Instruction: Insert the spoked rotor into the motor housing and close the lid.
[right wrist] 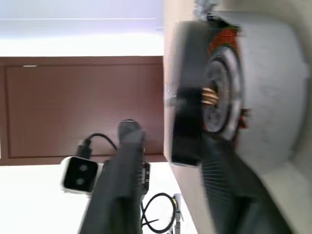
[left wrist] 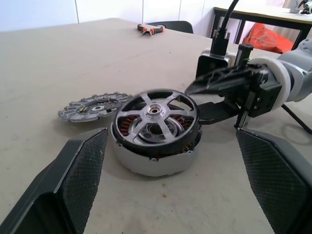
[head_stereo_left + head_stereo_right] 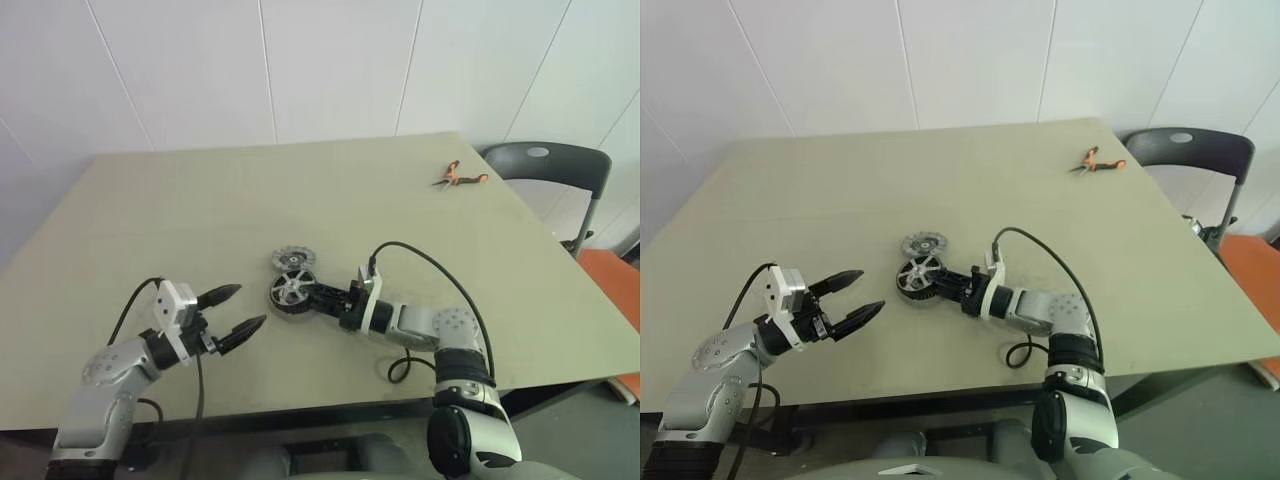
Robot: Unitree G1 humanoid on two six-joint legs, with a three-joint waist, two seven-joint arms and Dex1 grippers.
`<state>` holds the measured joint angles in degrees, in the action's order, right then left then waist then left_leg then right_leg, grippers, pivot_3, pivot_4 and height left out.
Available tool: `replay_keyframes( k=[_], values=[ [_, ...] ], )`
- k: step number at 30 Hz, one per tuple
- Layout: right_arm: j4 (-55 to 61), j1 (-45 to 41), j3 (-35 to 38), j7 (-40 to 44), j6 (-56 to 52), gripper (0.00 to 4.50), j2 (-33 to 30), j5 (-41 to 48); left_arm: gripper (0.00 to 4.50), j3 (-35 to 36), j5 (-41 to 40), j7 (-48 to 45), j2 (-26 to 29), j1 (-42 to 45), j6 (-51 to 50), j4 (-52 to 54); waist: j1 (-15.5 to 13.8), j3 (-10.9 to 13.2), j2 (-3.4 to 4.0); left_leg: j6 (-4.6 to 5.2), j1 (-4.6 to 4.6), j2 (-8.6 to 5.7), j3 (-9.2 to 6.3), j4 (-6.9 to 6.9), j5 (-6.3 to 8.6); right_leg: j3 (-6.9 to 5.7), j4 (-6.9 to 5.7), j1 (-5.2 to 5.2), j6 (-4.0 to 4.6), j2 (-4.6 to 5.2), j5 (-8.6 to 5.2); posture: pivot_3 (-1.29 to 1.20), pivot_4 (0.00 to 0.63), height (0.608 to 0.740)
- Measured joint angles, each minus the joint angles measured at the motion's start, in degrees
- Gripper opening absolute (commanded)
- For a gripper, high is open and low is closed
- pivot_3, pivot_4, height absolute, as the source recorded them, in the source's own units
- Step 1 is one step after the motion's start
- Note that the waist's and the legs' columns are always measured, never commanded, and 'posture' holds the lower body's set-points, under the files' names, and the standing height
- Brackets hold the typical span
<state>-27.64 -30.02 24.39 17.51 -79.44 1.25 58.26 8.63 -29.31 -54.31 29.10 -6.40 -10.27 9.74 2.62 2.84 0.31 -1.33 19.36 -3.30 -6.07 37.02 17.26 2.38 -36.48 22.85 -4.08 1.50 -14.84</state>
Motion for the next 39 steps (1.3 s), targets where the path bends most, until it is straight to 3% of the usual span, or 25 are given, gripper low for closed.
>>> replay_keyframes(
  k=[4,20,24,30,34,39],
  values=[
    [0.46,-0.38,-0.05,1.14,-0.08,3.86,-0.01,0.18,4.5,-0.01,0.4,-0.47,0.0,-0.37,0.92,-1.05,0.05,-0.08,0.04,0.0,-0.14,0.04,-0.01,0.06,0.0,0.0,0.0,-0.16,-0.07,-0.05,-0.1,0.0,0.0,0.74],
    [2.05,-2.66,-1.34,3.65,-8.28,3.86,-5.48,0.83,4.5,-0.11,3.06,-1.93,1.85,-0.23,2.41,-5.2,-0.14,-0.12,0.21,0.0,0.29,0.0,0.0,-0.02,0.0,-0.01,0.1,0.27,0.11,0.02,0.08,0.0,0.0,0.74],
    [5.53,-4.6,-3.36,6.25,-11.96,3.86,-9.78,1.69,4.5,-0.11,3.75,-2.61,2.16,0.18,3.19,-6.9,-0.21,-0.11,0.22,0.0,0.31,0.0,0.0,-0.02,0.0,-0.01,0.12,0.26,0.1,0.02,0.07,0.0,0.0,0.74],
    [10.96,-6.89,-12.19,13.27,-11.1,3.86,-20.07,0.2,4.5,-0.14,3.87,-3.31,2.32,0.84,3.6,-8.42,-0.08,-0.09,0.24,0.0,0.33,-0.01,0.03,0.0,0.0,0.0,0.16,0.28,0.08,0.02,0.07,0.0,0.0,0.74],
    [13.15,-12.12,-15.37,14.51,-0.33,2.95,-20.89,-6.2,4.5,-0.28,3.9,-3.62,2.34,2.1,3.62,-8.8,-0.05,-0.09,0.23,0.0,0.28,0.05,0.02,-0.03,0.0,-0.01,0.12,0.28,-0.04,-0.04,0.02,0.0,0.0,0.74],
    [24.35,-9.35,-38.18,16.31,25.1,1.19,-22.06,-27.35,4.5,-1.15,4.2,-3.15,2.33,3.21,3.12,-8.76,-0.2,-0.13,0.16,-0.03,0.48,0.01,-0.01,-0.08,0.01,-0.04,0.17,0.45,-0.01,0.05,0.09,0.0,0.0,0.74]
  ],
)
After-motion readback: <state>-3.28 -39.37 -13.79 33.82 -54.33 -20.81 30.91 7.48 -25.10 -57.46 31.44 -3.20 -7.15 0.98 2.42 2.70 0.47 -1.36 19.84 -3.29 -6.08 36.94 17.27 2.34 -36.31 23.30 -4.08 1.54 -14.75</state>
